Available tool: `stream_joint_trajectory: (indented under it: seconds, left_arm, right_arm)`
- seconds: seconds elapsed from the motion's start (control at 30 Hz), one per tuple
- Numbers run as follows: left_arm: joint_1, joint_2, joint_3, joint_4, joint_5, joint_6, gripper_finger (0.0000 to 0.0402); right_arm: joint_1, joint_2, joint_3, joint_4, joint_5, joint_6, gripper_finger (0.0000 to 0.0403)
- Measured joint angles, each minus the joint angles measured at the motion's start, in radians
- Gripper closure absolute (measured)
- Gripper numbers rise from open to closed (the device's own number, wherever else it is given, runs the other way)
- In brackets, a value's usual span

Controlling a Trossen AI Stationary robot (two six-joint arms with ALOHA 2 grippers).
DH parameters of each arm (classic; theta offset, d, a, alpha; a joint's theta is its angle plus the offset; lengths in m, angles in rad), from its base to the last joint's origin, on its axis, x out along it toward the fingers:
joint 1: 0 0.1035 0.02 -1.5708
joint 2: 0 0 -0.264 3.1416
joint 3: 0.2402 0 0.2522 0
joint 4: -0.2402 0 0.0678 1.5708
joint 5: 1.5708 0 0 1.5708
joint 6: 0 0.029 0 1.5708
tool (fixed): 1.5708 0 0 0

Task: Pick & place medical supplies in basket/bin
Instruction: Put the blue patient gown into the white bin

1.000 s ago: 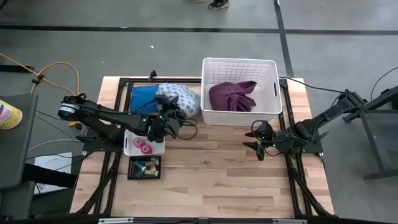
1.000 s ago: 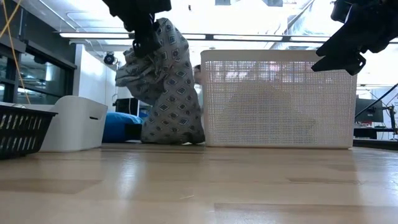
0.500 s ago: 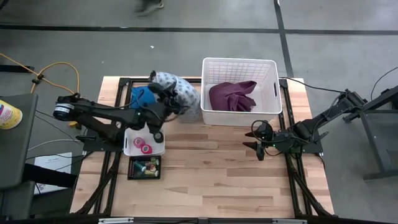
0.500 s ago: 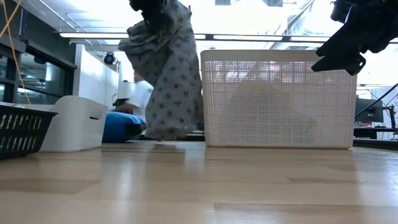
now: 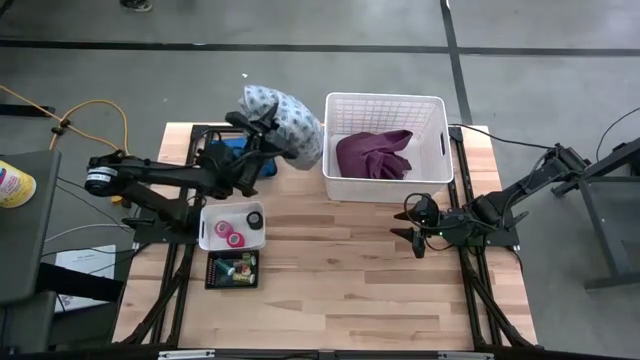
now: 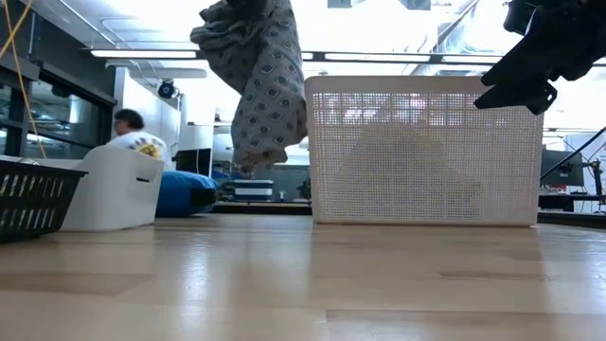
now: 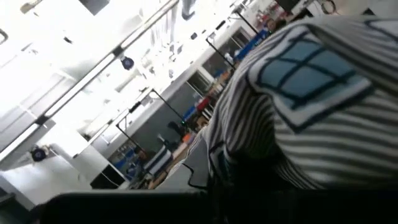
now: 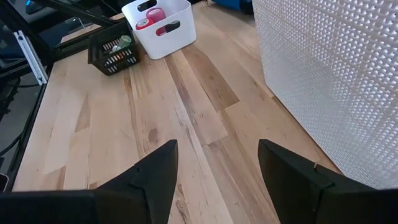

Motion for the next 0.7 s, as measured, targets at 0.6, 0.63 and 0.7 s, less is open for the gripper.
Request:
stream_joint_trajectory:
  seconds: [0.6,0.63,0.7]
  left_arm:
    - [0.103,0.017,0.000,0.013,0.331,-0.201,0.0393]
    - [0.111,0.025,0.000,0.014,0.353,-0.228,0.0393]
    - [0.125,0.037,0.000,0.015,0.410,-0.274,0.0393]
  right_arm:
    - [0.000,0.000,0.000,0.000,0.000,0.000,0.0192]
    - [0.000,0.000,0.000,0.000,0.000,0.000,0.0192]
    - [0.000,0.000,0.000,0.000,0.000,0.000,0.0192]
